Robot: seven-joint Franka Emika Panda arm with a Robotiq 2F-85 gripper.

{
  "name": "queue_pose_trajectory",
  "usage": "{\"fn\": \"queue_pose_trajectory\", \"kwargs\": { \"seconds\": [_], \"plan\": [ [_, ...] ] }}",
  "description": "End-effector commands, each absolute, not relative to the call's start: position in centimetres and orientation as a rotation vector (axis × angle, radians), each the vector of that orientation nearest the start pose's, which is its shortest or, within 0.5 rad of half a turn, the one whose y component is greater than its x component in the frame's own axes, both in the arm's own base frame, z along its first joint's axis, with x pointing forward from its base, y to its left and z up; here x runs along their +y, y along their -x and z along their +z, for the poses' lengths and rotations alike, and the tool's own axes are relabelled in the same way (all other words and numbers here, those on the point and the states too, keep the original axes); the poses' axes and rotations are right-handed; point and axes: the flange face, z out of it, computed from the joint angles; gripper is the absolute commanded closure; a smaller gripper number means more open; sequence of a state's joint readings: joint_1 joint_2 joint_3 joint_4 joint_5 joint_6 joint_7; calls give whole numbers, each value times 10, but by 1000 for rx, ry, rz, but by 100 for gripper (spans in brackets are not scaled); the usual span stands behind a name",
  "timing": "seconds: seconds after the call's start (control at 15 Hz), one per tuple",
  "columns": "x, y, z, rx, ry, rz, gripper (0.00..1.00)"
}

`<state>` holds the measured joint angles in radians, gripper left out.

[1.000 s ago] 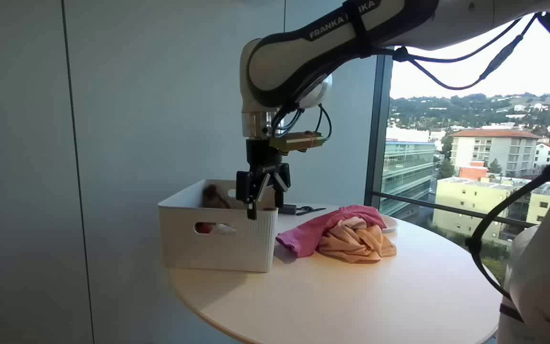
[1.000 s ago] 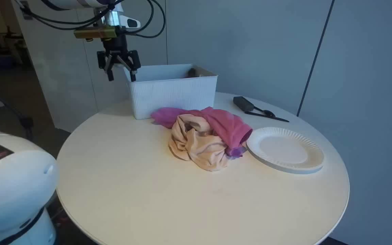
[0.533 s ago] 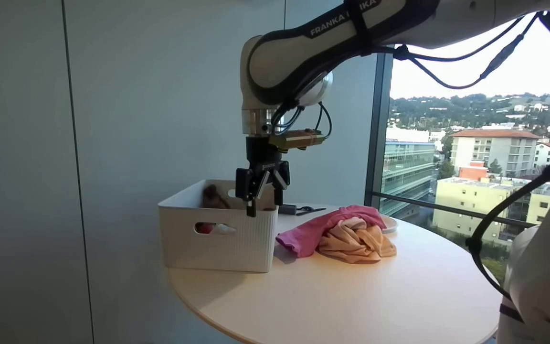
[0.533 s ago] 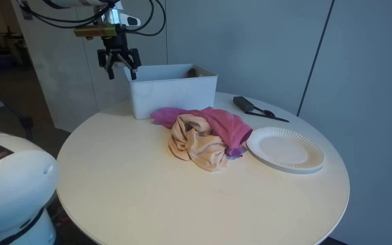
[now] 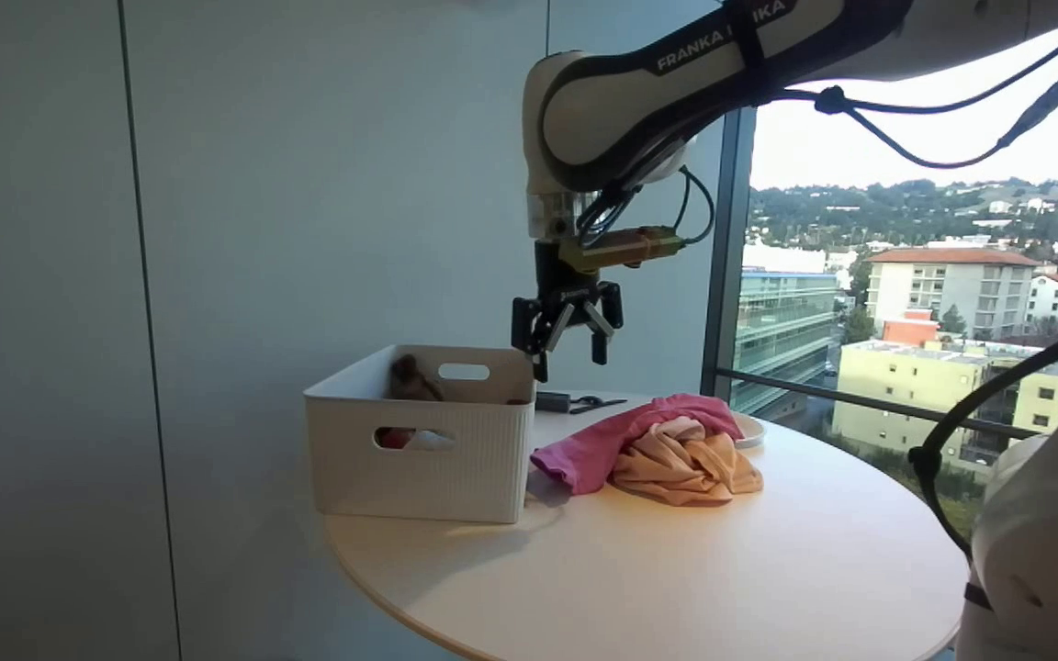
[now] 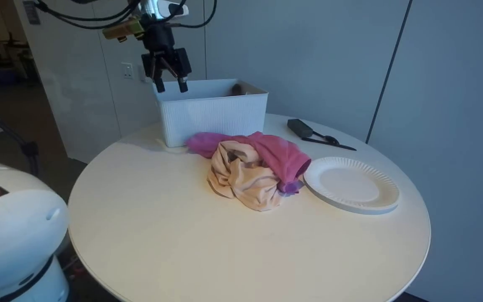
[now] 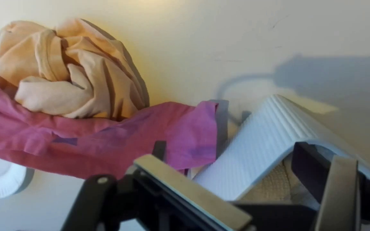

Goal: Put the pink towel and peach t-shirt in the storage container.

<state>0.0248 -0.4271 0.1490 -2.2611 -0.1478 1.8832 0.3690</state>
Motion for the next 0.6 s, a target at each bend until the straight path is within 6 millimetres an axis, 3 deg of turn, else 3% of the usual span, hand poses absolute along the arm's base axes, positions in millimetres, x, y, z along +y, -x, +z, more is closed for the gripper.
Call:
{"fn": "queue_pose_trajectory", "kwargs": {
  "seconds": [0.0, 0.33, 0.53],
  "plan": [
    [32, -408, 520, 473, 3185, -210, 0],
    [11, -430, 486, 549, 3016, -276, 0],
    [6, -445, 464, 668, 3055, -246, 0]
  ]
}}
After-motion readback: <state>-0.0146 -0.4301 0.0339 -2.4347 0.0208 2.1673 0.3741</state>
